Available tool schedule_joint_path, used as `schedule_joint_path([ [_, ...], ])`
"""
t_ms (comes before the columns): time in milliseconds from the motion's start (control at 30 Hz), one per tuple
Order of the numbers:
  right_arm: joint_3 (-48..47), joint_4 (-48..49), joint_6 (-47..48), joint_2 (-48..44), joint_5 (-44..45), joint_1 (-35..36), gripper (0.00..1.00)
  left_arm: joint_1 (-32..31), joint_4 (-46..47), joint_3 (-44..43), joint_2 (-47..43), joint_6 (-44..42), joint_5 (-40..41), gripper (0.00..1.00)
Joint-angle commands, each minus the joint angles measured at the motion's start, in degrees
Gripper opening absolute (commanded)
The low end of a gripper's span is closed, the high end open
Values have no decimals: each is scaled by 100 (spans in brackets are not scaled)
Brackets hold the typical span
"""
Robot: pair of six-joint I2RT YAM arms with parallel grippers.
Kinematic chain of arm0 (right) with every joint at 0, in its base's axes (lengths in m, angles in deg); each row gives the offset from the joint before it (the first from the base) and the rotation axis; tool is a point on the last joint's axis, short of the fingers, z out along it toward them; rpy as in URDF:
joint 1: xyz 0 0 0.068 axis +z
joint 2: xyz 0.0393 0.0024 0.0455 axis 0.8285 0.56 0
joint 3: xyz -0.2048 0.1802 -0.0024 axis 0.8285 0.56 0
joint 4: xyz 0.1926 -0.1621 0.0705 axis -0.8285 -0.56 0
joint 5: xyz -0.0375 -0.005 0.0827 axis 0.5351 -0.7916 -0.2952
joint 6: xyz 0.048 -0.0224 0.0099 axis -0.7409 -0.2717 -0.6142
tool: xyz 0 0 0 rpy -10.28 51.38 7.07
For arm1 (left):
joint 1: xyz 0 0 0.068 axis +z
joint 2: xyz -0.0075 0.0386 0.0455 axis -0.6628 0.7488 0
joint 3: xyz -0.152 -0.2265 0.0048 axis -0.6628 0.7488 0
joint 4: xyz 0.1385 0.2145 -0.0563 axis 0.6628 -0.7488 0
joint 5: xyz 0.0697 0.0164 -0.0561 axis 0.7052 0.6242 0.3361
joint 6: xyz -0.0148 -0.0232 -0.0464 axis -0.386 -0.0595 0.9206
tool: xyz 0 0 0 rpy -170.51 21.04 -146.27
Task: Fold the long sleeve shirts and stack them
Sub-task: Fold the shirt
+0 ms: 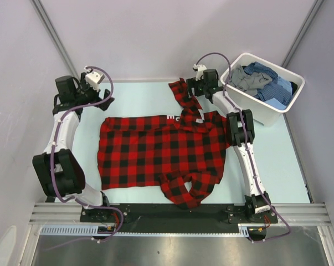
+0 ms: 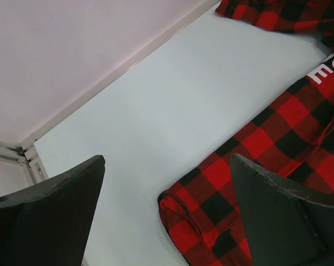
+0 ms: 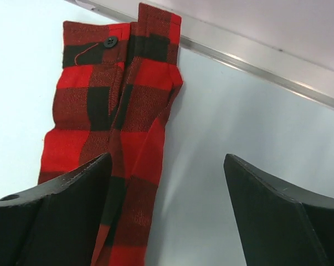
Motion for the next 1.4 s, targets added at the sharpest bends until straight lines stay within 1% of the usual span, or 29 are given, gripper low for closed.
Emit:
schedule_joint_path([
  [0, -289, 549, -151, 74, -379, -28, 86, 34, 14, -253, 118, 307, 204, 100],
  [33, -245, 567, -142, 48, -824, -54, 88, 25, -21, -323, 257, 429, 319, 99],
  [100, -17, 759, -168, -31, -1257, -99, 91, 25, -196, -683, 451, 579, 748, 99],
  [133, -16, 769, -203, -23, -1494, -116, 90, 34, -466, -858, 643, 632, 838, 99],
  [167, -68, 769, -343, 4, -1479, -108, 84, 34, -643, -1252, 767, 641, 882, 99],
  [233, -480, 463, -362, 196, -1330, -99, 69, 34, -1221, -1693, 978, 685, 927, 99],
  [267, -612, 218, -466, 267, -1277, -116, 52, 25, -1390, -2095, 1171, 694, 909, 99],
  [333, -736, 102, -625, 312, -1146, -160, 24, 34, -1620, -2353, 1286, 772, 822, 99],
  [367, -736, -64, -669, 285, -1189, -221, 6, 34, -1629, -2441, 1296, 799, 751, 99],
  [400, -728, -153, -669, 233, -1259, -239, 0, 34, -1621, -2468, 1278, 817, 664, 99],
  [500, -255, -93, -652, -468, -1750, -213, 0, 34, -1446, -2337, 1120, 790, 84, 99],
  [533, 313, 212, -643, -1001, -2047, -196, 0, 34, -1288, -2232, 1076, 834, -213, 100],
  [600, 782, 417, -495, -1567, -2522, -99, 0, 25, -1060, -2179, 1006, 1087, -470, 100],
  [633, 1150, 374, -406, -2057, -2699, -38, 0, 25, -980, -2170, 1006, 1229, -628, 100],
  [667, 1301, 278, -345, -2279, -3005, 67, 0, 25, -935, -2178, 1006, 1448, -725, 99],
  [700, 1485, 155, 117, -2481, -3130, 129, 0, 25, -848, -2196, 1006, 1563, -795, 99],
  [767, 2056, -345, 620, -3106, -3402, 287, 0, 17, -794, -2231, 997, 1774, -936, 99],
  [800, 2276, -521, 1023, -3325, -3456, 323, 0, 16, -812, -2240, 979, 1792, -1006, 100],
  [833, 2774, -845, 1227, -3519, -3491, 349, 0, -1, -821, -2214, 962, 1784, -1120, 100],
  [933, 3628, -1504, 1999, -4318, -3597, 420, 0, -27, -838, -2003, 751, 1723, -1148, 99],
  [967, 4197, -1638, 2168, -4773, -3649, 437, 0, -45, -891, -1924, 681, 1592, -1182, 99],
  [1033, 4850, -2023, 2772, -5267, -3667, 481, 0, -80, -952, -1608, 426, 1416, -1209, 99],
  [1067, 5506, -2139, 3011, -5748, -3668, 525, 0, -132, -1040, -1477, 338, 1136, -1218, 100],
  [1133, 6133, -2324, 3572, -6304, -3589, 700, 0, -212, -1172, -1029, 5, 757, -1227, 99],
  [1233, 7364, -2105, 3830, -7193, -3247, 972, 0, -650, -1637, -361, -425, -182, -973, 99],
  [1267, 7585, -2026, 3874, -7351, -3185, 1017, 0, -991, -1908, -185, -514, -733, -894, 99],
  [1300, 7926, -1878, 3875, -7518, -3115, 1078, 0, -1168, -1954, 208, -593, -921, -745, 99],
  [1333, 8060, -1789, 3840, -7554, -2949, 1192, 0, -1579, -1946, 430, -751, -1062, -700, 99],
  [1367, 8148, -1719, 3753, -7555, -2877, 1219, 0, -1757, -1841, 632, -787, -1064, -665, 99],
])
